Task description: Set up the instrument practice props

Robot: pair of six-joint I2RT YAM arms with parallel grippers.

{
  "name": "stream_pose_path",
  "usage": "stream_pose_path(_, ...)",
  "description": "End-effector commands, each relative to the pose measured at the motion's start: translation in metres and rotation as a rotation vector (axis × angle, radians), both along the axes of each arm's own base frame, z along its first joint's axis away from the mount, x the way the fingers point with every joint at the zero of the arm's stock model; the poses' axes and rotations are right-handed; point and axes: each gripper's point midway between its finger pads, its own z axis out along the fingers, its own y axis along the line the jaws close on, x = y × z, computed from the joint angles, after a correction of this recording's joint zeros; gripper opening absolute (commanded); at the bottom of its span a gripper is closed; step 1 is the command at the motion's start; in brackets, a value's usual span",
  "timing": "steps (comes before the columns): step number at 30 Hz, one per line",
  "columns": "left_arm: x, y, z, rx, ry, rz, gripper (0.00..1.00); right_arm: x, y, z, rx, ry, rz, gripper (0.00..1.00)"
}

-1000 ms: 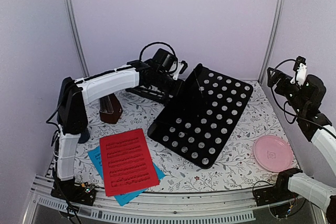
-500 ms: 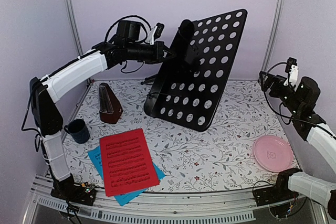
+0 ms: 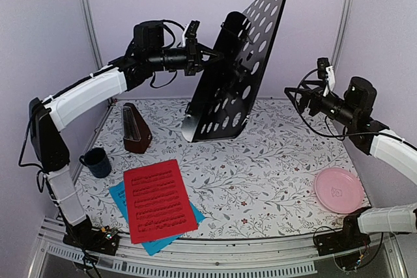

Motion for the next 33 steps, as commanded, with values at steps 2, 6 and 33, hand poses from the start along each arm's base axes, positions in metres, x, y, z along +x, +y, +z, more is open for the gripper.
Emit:
stream_pose_path(2, -0.059, 0.039, 0.141, -0.345, -0.281, -0.095, 0.0, -0.032, 0.055, 0.038, -0.065, -0.237, 0.221, 0.99)
stream_pose_path(6, -0.062, 0.039, 0.142, -0.373, -0.261, -0.118, 0.0, -0.052, 0.089, 0.053, -0.096, -0.345, 0.335, 0.97)
stream_pose_path(33, -0.103, 0.029, 0.128, -0.357, -0.178, -0.396, 0.0, -0.102, 0.155, 0.083, -0.296, -0.471, 0.737, 0.88)
